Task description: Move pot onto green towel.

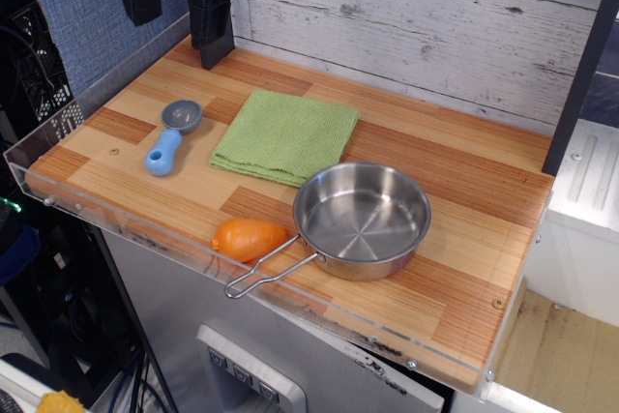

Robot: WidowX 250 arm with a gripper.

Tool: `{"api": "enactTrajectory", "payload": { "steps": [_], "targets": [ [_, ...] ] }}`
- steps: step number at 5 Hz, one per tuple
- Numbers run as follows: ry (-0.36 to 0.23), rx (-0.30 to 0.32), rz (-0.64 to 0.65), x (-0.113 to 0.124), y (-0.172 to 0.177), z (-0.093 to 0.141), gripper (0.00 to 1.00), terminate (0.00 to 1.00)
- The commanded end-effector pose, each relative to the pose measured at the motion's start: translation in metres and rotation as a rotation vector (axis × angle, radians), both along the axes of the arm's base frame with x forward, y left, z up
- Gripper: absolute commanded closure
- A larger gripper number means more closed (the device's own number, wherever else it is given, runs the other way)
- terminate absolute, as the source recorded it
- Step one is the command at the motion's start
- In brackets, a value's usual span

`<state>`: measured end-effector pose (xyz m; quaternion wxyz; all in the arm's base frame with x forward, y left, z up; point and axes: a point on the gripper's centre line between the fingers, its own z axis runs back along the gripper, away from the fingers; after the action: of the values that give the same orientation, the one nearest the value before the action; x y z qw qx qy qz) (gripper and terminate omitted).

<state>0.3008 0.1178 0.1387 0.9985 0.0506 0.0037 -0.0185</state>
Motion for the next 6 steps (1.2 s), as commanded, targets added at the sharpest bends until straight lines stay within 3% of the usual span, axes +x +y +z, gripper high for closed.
{"api": "enactTrajectory", "payload": {
  "steps": [1, 3, 4, 6],
  "targets": [
    [0.000, 0.000, 0.000, 0.000, 0.000, 0.000, 0.00, 0.00],
    [-0.033, -0.001, -0.108, 0.010, -0.035, -0.012, 0.00, 0.00],
    [-0.031, 0.016, -0.204, 0.011, -0.062, -0.030, 0.00, 0.00],
    [-0.006, 0.012, -0.261, 0.015, -0.079, -0.064, 0.00, 0.00]
  ]
}}
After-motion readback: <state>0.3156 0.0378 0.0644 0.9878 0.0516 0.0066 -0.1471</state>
